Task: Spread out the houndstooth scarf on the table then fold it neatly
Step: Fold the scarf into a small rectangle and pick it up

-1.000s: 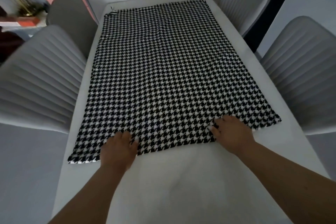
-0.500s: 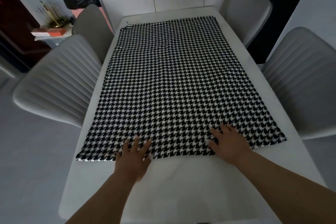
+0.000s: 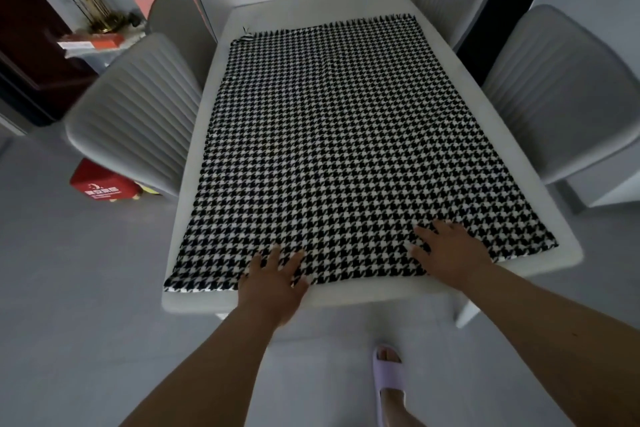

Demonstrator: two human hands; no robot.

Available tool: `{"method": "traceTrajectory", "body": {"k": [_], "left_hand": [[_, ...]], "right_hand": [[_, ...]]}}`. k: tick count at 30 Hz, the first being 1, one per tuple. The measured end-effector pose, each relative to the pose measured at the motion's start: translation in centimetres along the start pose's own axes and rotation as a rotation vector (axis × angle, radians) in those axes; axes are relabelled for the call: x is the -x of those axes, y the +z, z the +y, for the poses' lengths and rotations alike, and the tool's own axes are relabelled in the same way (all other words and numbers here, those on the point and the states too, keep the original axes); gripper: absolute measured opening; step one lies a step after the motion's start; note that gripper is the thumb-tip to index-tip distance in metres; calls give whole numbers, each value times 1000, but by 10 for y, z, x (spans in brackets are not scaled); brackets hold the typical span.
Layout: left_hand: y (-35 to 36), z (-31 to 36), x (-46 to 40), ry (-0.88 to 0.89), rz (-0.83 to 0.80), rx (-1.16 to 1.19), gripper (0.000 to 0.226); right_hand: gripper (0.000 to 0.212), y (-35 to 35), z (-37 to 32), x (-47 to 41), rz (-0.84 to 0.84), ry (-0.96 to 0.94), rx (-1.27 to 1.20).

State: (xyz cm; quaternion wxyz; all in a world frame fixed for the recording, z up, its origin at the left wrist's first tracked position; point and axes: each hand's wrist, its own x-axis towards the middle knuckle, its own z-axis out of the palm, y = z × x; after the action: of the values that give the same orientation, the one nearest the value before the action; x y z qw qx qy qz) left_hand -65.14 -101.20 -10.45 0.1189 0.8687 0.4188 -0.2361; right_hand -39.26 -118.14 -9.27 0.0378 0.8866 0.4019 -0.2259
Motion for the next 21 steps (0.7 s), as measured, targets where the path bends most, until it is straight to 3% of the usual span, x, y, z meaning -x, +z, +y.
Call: {"method": "traceTrajectory", "body": {"k": [4,8,11,13,15,18,21], "left_hand": [[16,1,30,19,20,-11,59],[29,-2,52,37,53,-20,60],[37,-7,59,51,53,-21,62],[41,-8,64,55,81,10,62],[45,-6,68,10,203,172,61],[47,3,77,-224,457,512,53],[44,8,74,-518,382,854,56]], "right_hand": [[84,18,2,29,-12,9,27],[58,29,0,55,72,46,-63],[58,31,-2,68,59,65,-65],[74,40,1,70,32,78,-115],[86,49,2,72,115,114,-184],[57,52,-5,77,405,285,-414],[65,52,-13,75,425,531,-655]]}}
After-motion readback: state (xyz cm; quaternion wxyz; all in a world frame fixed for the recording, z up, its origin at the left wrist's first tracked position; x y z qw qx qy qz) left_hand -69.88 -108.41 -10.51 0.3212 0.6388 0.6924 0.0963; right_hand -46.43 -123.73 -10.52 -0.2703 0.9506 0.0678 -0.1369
